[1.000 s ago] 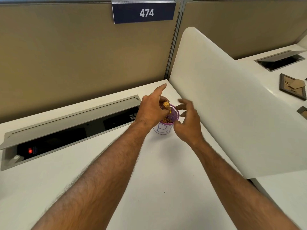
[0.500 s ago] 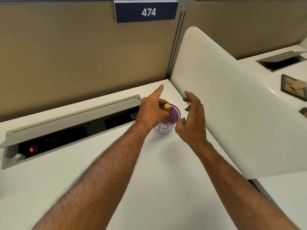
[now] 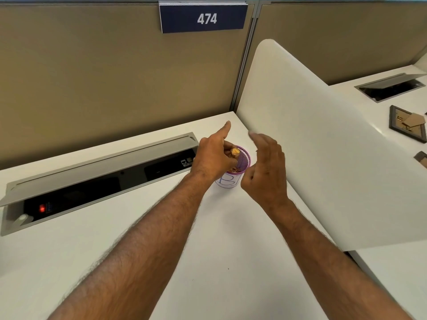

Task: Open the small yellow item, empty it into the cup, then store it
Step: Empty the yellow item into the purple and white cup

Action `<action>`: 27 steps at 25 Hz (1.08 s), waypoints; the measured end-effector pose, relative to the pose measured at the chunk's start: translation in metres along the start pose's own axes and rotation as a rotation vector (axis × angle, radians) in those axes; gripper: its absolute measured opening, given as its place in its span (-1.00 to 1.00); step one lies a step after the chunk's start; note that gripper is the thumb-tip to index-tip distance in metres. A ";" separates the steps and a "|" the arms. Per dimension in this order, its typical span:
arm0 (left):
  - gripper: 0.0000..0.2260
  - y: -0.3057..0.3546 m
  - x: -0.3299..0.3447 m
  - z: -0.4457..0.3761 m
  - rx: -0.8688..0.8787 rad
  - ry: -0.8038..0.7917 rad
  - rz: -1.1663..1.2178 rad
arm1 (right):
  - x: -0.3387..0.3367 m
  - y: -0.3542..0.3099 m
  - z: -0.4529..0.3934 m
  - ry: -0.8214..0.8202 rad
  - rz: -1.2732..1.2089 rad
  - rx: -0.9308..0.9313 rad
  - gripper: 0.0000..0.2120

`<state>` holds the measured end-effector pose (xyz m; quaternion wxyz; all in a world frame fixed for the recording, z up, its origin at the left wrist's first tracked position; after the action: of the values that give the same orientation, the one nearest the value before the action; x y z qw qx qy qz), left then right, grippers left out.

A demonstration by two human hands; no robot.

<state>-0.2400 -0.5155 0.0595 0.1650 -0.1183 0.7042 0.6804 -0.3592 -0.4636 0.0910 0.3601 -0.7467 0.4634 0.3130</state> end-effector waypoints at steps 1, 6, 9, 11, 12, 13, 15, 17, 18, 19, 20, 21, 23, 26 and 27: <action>-0.14 0.000 -0.001 0.000 0.002 0.007 0.007 | 0.001 -0.003 -0.001 -0.008 0.007 -0.008 -0.48; -0.18 0.004 -0.005 0.000 0.013 0.027 0.003 | 0.007 -0.009 0.001 -0.069 0.039 -0.032 -0.48; -0.20 0.002 -0.007 0.003 0.014 0.032 0.022 | 0.004 -0.005 0.000 -0.031 -0.002 -0.031 -0.41; -0.22 -0.001 -0.010 0.003 0.010 0.059 0.055 | 0.004 0.008 -0.002 -0.003 -0.121 0.067 -0.24; -0.25 -0.003 -0.012 0.002 0.008 0.074 0.074 | 0.004 0.015 -0.001 0.007 -0.187 0.133 -0.21; -0.30 -0.004 -0.014 0.001 0.009 0.089 0.085 | 0.005 0.022 0.001 0.016 -0.242 0.196 -0.23; -0.45 -0.004 -0.020 0.002 0.018 0.128 0.063 | 0.008 0.030 0.008 0.007 -0.308 0.289 -0.33; -0.58 -0.003 -0.025 0.004 0.023 0.168 0.076 | 0.011 0.034 0.012 -0.020 -0.328 0.325 -0.40; -0.62 -0.004 -0.028 0.006 0.016 0.186 0.108 | 0.012 0.033 0.012 -0.034 -0.334 0.327 -0.42; -0.65 -0.005 -0.031 0.008 0.004 0.201 0.146 | 0.013 0.032 0.011 -0.045 -0.344 0.324 -0.43; -0.66 -0.007 -0.033 0.010 -0.015 0.214 0.192 | 0.013 0.030 0.010 -0.059 -0.369 0.329 -0.43; -0.68 -0.009 -0.036 0.013 -0.042 0.223 0.251 | 0.013 0.027 0.008 -0.078 -0.411 0.338 -0.42; -0.72 -0.017 -0.040 0.020 -0.103 0.236 0.404 | 0.010 0.018 0.006 -0.116 -0.518 0.350 -0.40; -0.79 -0.023 -0.046 0.039 -0.187 0.240 0.609 | -0.002 0.001 0.010 -0.126 -0.652 0.342 -0.47; -0.81 -0.023 -0.050 0.048 -0.204 0.236 0.645 | -0.007 -0.005 0.011 -0.119 -0.687 0.337 -0.52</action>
<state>-0.1819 -0.4717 0.0570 -0.1531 0.0164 0.6481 0.7458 -0.3583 -0.4492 0.0917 0.5880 -0.7694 0.2093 0.1362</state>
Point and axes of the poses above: each hand's wrist, its own z-axis away from the middle knuckle, its own x-axis out of the palm, y = z × x, the point moved 9 cm from there along -z, towards the middle knuckle, and after that the axes turned 6 degrees about z, right-handed, at the moved point
